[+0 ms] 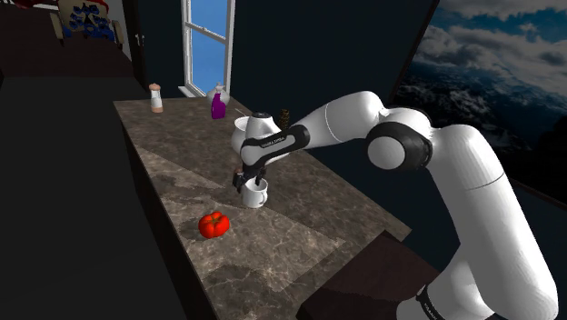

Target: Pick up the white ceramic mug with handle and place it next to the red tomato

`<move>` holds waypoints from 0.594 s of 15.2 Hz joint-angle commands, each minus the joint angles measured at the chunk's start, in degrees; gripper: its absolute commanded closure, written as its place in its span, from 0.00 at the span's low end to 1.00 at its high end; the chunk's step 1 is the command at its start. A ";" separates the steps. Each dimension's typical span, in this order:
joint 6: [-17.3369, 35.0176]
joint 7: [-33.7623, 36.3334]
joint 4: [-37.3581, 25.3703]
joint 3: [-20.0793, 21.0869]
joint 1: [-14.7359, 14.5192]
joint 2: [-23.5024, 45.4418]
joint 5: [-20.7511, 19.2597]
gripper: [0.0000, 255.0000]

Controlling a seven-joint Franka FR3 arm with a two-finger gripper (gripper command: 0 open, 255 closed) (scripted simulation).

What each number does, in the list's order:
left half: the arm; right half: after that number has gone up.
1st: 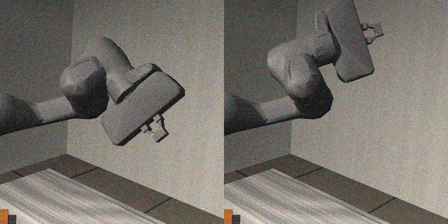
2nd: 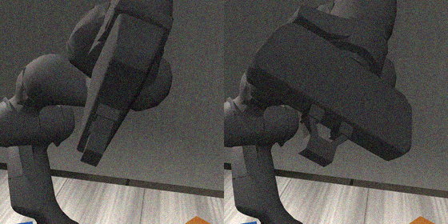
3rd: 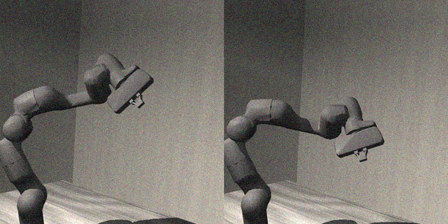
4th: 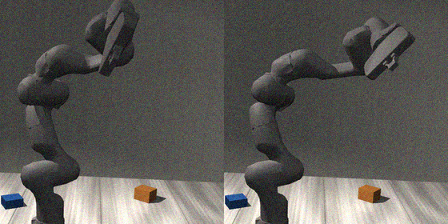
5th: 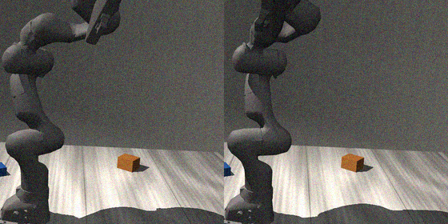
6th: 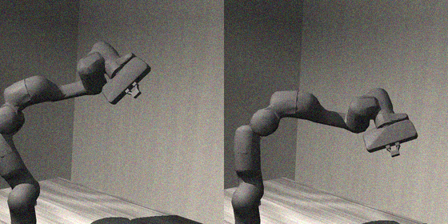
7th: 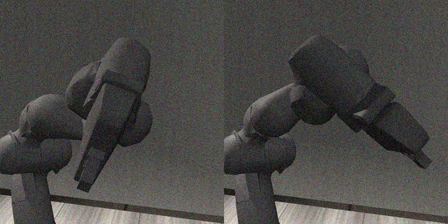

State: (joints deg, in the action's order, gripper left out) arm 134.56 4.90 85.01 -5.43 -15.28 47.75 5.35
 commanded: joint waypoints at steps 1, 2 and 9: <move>-1.91 0.25 0.55 -0.19 -0.27 -2.47 -0.20 0.00; -2.76 0.30 0.77 -0.27 -0.33 -3.54 -0.29 0.00; -2.76 0.30 0.77 -0.27 -0.33 -3.54 -0.29 0.00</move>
State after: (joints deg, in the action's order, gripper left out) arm 131.81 5.19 85.78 -5.70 -15.61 44.22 5.05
